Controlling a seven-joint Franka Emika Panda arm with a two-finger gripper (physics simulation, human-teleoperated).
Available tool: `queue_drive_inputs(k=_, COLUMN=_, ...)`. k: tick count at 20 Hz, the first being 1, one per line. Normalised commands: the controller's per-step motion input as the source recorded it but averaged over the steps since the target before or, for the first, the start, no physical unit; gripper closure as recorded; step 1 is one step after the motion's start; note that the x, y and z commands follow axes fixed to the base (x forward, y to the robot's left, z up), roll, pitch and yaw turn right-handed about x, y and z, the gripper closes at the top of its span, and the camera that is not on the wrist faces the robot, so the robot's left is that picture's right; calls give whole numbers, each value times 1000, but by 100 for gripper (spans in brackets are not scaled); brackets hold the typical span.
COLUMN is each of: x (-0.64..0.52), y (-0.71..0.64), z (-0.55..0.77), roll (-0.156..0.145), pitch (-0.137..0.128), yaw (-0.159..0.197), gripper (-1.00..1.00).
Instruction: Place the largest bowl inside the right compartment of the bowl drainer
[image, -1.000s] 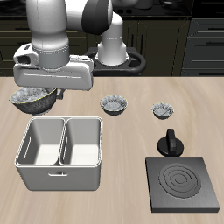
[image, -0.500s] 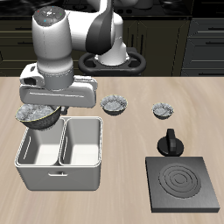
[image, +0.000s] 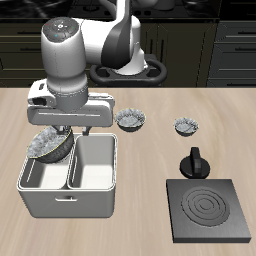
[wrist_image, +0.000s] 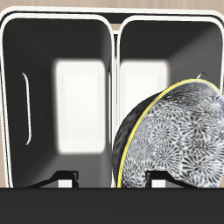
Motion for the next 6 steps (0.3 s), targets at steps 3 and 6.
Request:
queue_drive_inputs(k=3, x=-62, y=-88, z=38, roll=-19, pitch=-10, yaw=2, gripper=-100)
queue_drive_inputs(k=6, x=-164, y=-231, z=61, roll=-70, pitch=-17, yaw=-1, gripper=-100)
